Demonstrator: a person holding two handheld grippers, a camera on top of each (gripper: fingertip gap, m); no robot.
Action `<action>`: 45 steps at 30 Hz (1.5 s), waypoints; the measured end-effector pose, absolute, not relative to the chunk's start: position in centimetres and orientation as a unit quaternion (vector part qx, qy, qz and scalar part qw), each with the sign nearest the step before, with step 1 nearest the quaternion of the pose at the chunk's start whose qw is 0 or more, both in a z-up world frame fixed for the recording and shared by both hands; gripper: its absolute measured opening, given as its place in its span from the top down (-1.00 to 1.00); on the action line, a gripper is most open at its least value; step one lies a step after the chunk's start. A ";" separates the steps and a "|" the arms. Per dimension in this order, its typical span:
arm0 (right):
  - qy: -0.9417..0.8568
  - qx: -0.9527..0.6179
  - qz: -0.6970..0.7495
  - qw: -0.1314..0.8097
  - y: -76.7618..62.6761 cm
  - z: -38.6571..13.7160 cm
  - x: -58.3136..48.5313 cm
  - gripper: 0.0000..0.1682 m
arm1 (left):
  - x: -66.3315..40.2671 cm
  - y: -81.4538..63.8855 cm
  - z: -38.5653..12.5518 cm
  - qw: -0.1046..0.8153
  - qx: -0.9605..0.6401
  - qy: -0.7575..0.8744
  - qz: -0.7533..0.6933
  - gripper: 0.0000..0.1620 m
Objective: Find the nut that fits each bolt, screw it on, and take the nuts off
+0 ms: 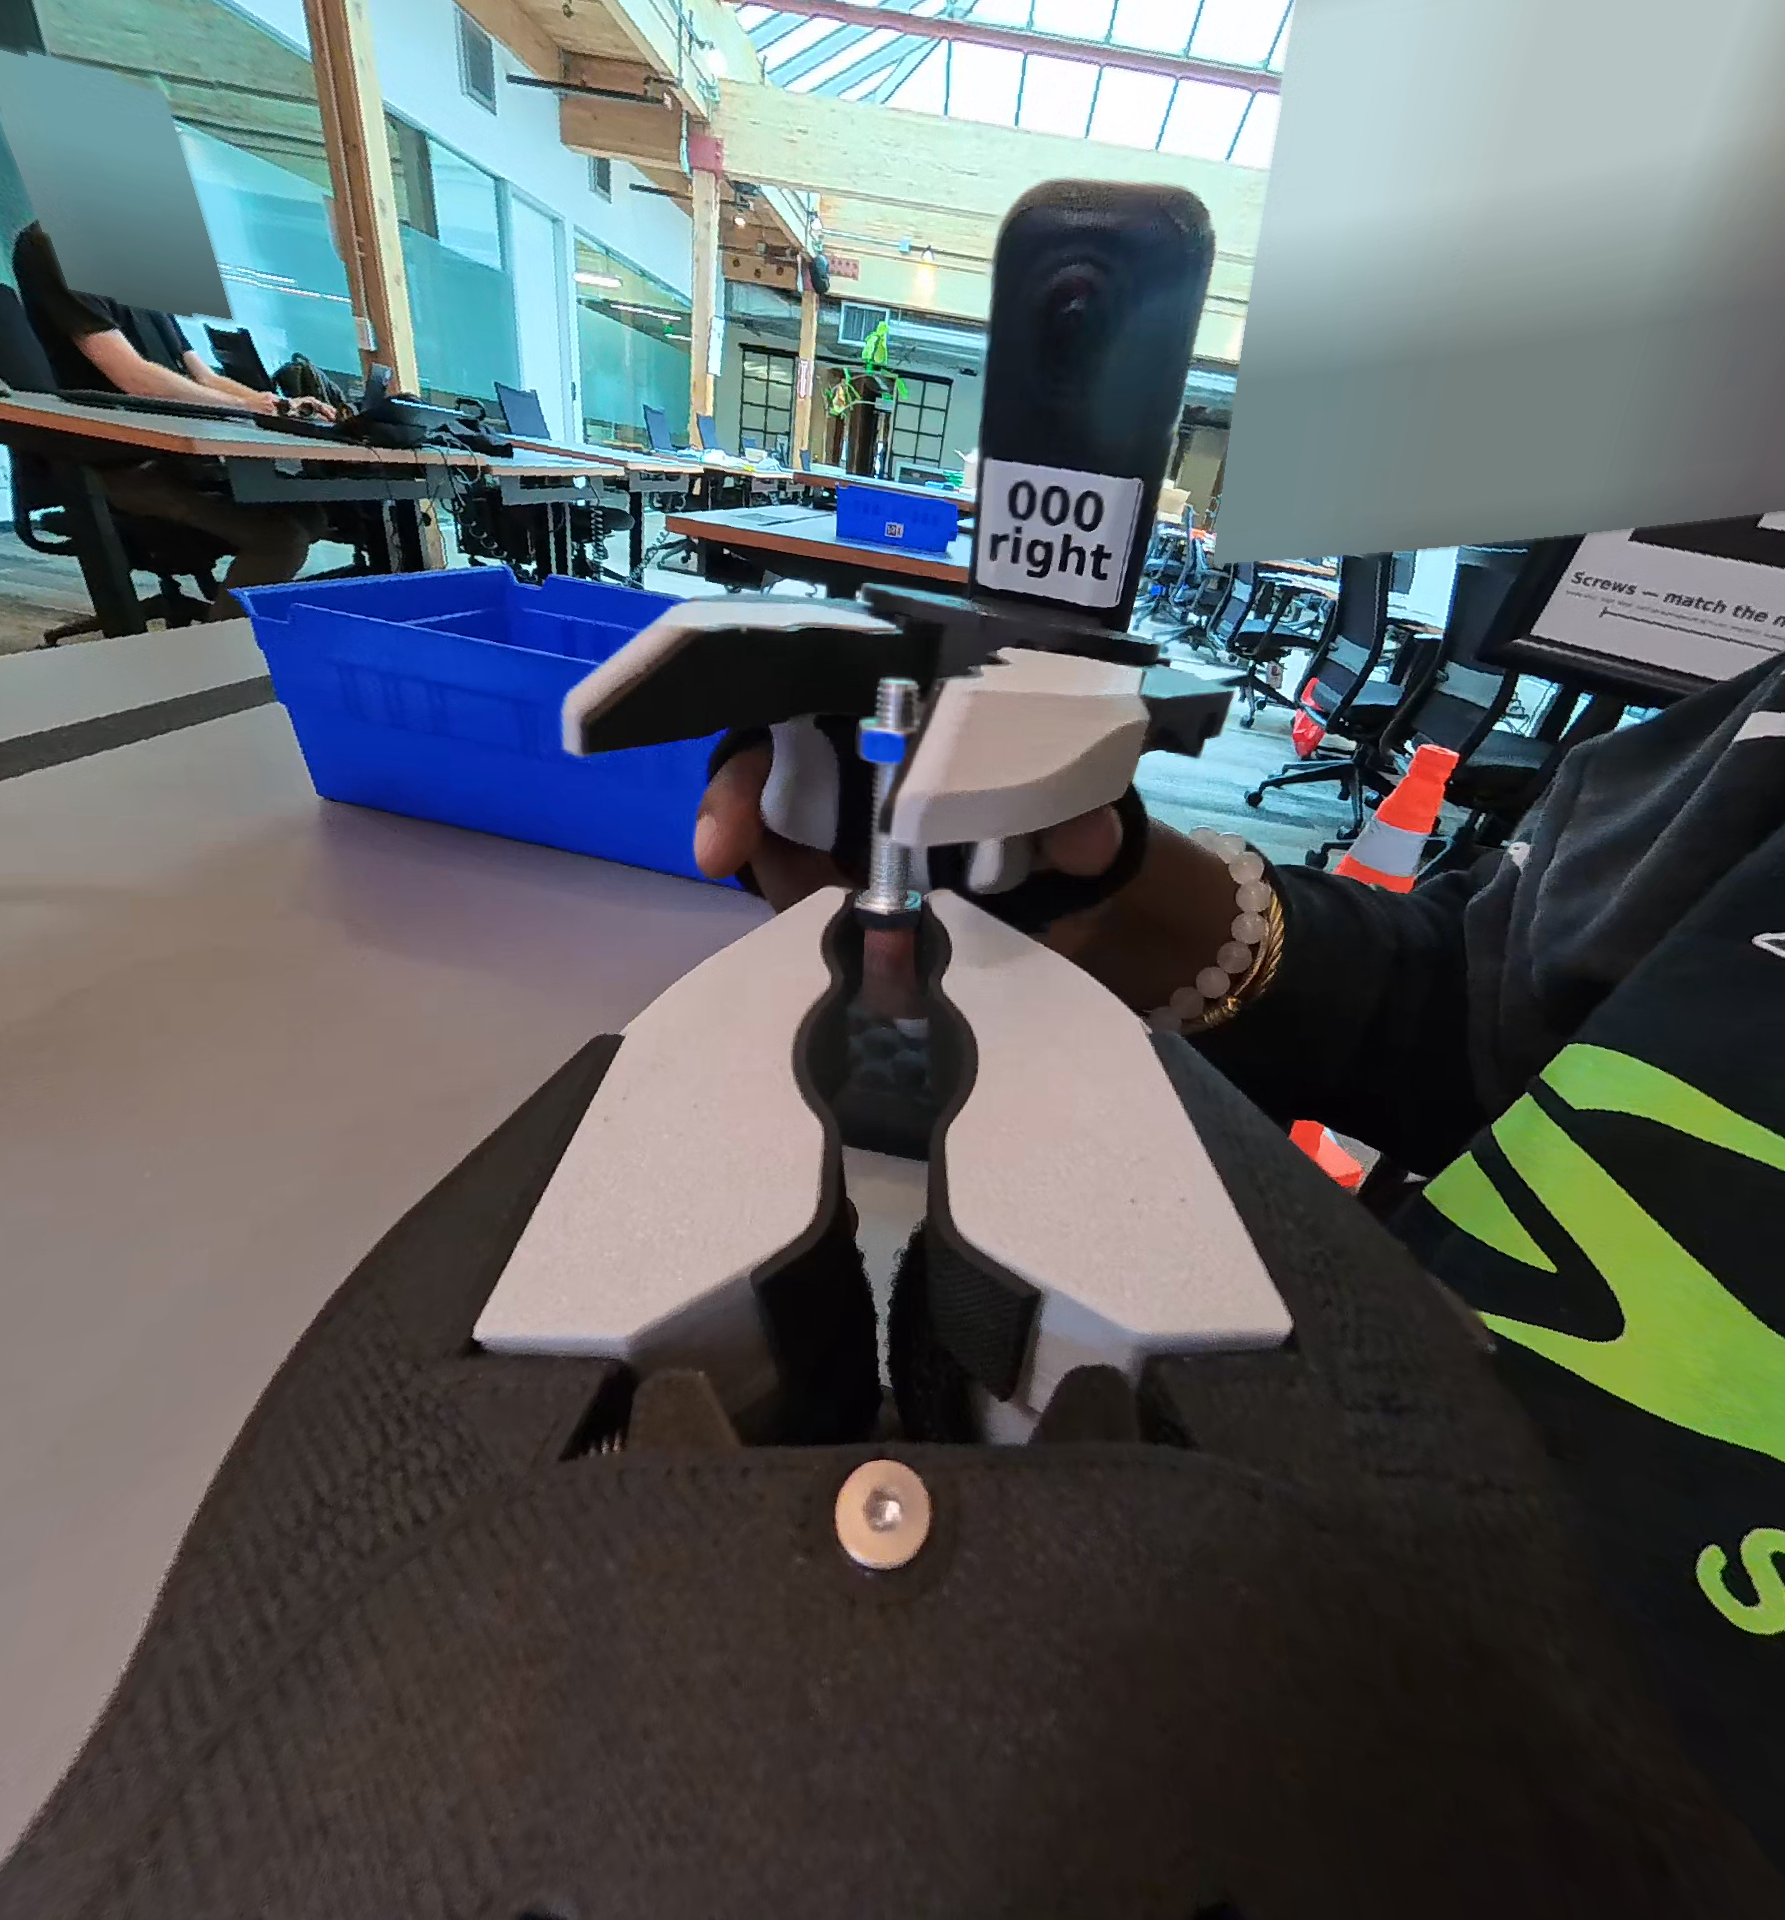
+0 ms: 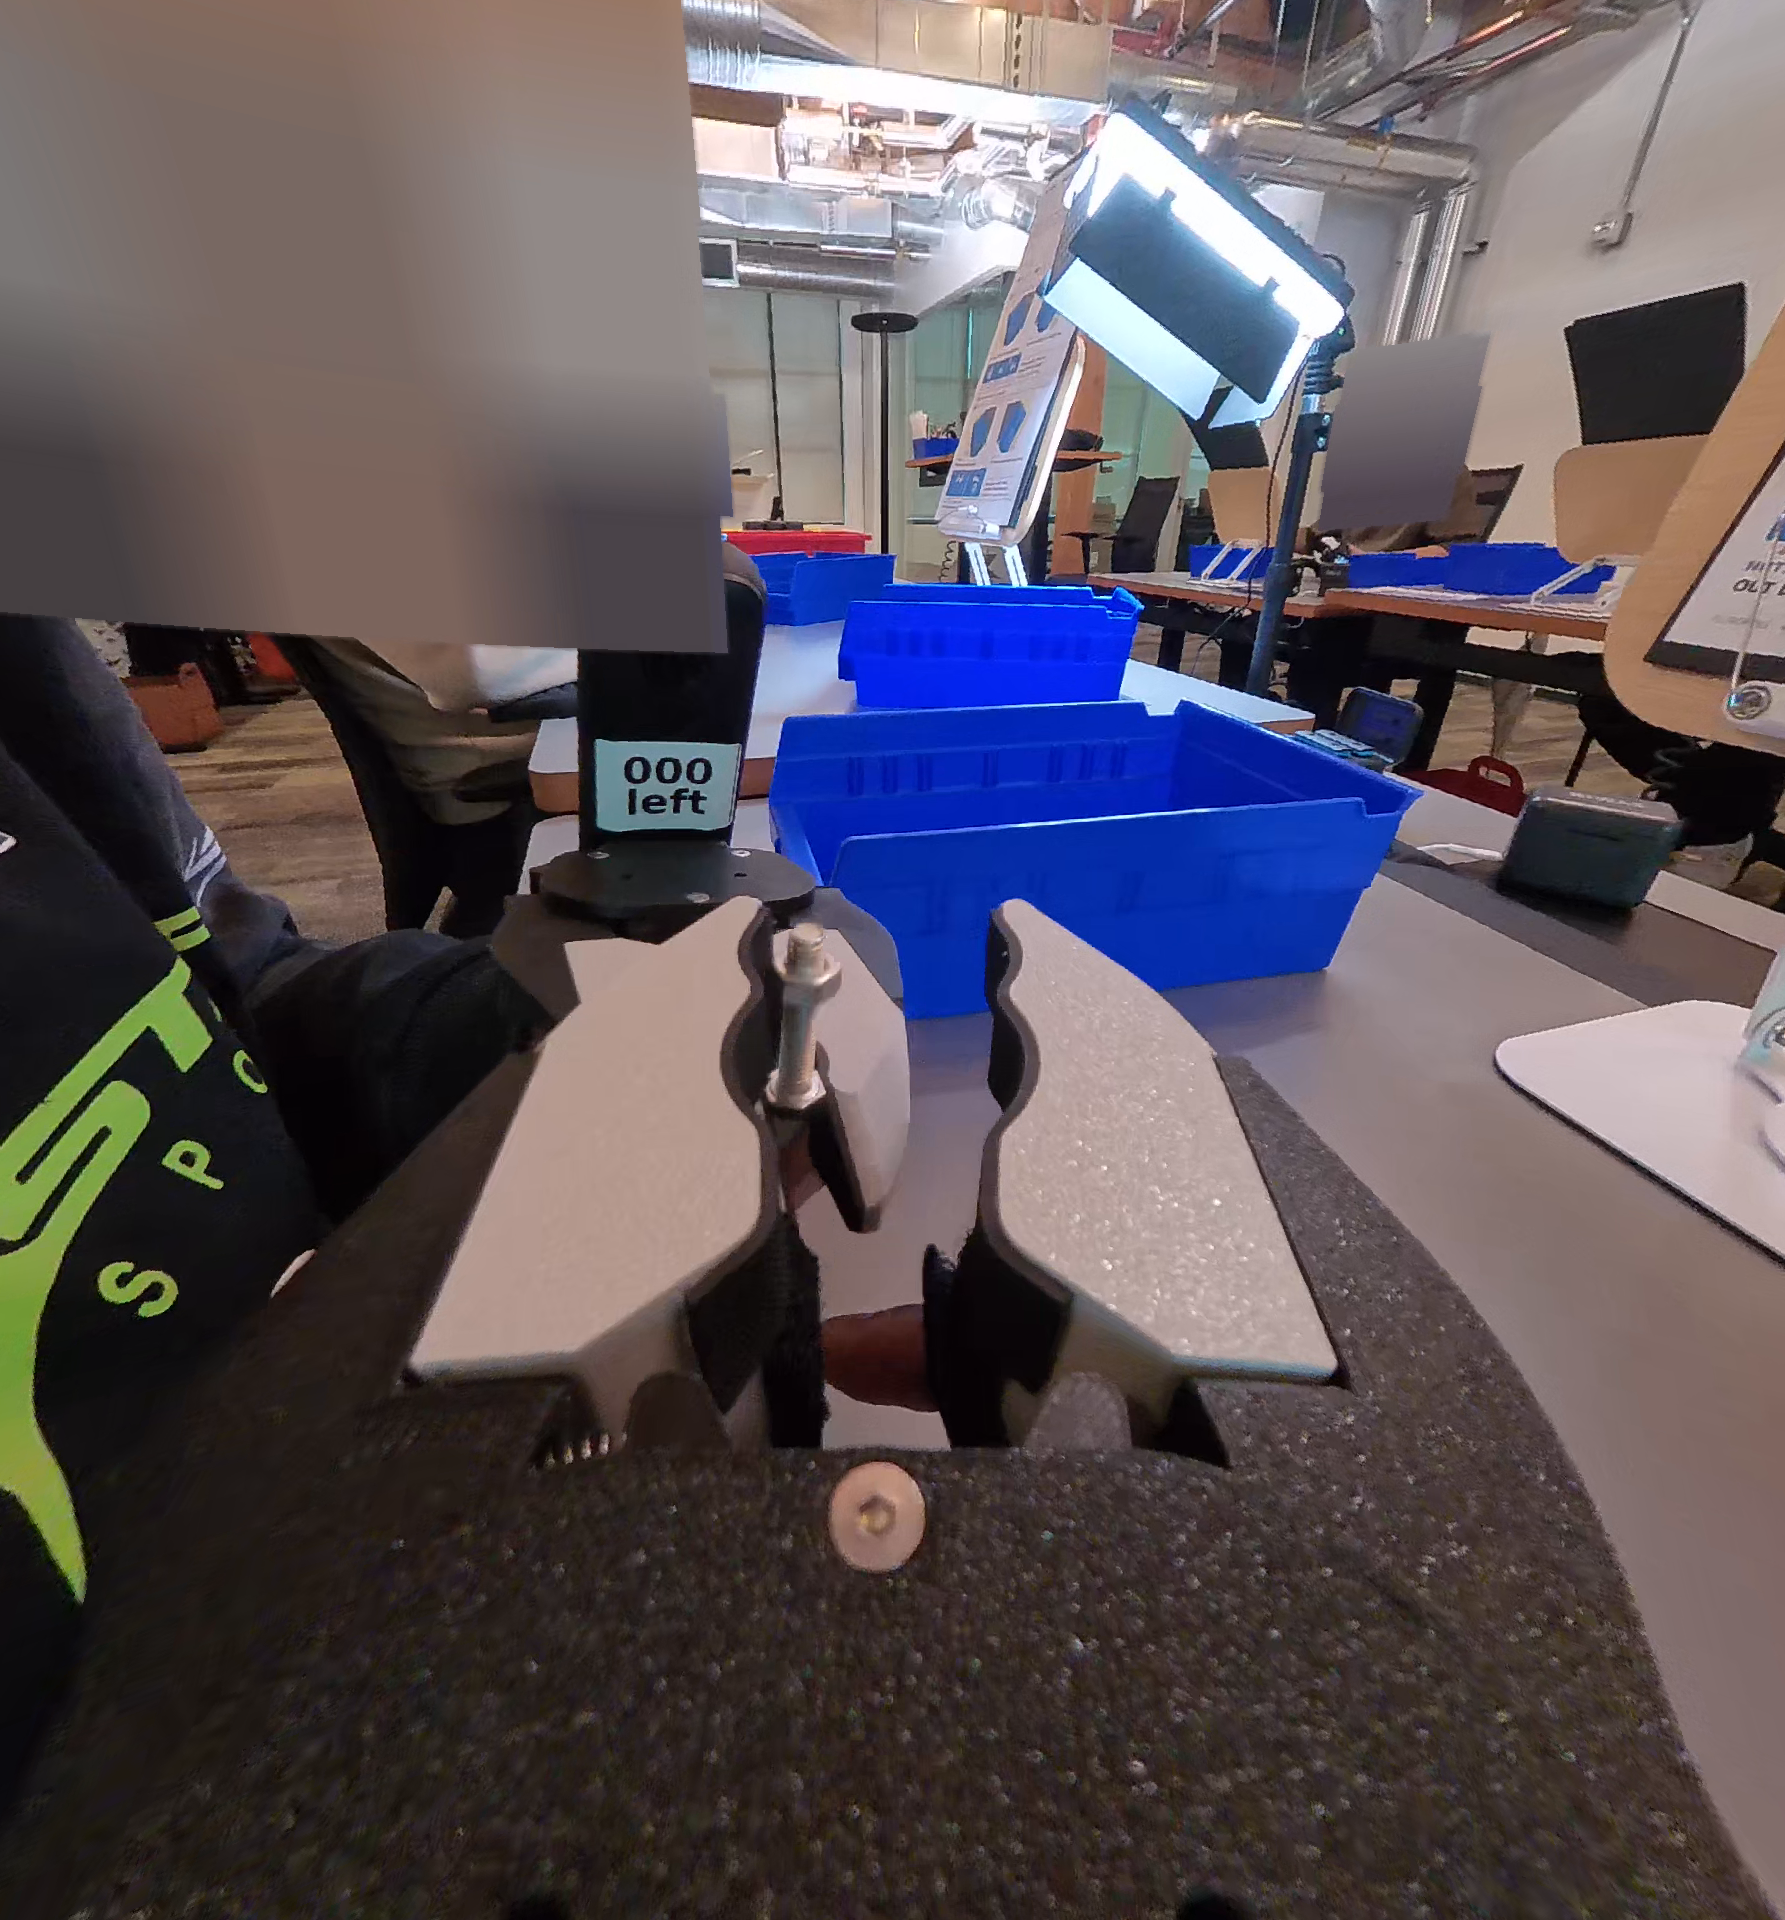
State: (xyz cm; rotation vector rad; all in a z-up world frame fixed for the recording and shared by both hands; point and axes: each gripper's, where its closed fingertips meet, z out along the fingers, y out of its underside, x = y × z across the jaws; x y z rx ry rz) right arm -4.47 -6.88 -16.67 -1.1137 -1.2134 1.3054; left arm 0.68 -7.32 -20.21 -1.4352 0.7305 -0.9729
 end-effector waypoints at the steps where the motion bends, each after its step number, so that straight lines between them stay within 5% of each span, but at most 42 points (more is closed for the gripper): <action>1: -0.500 -0.459 0.538 0.499 -6.8 -16.6 -4.2 0.54 | 0.6 -7.3 -20.1 0.590 -0.615 0.312 -0.420 0.88; 45: -0.495 -0.440 0.562 0.495 -7.2 -16.2 -4.0 0.57 | 0.6 -7.2 -20.2 0.592 -0.617 0.312 -0.415 0.88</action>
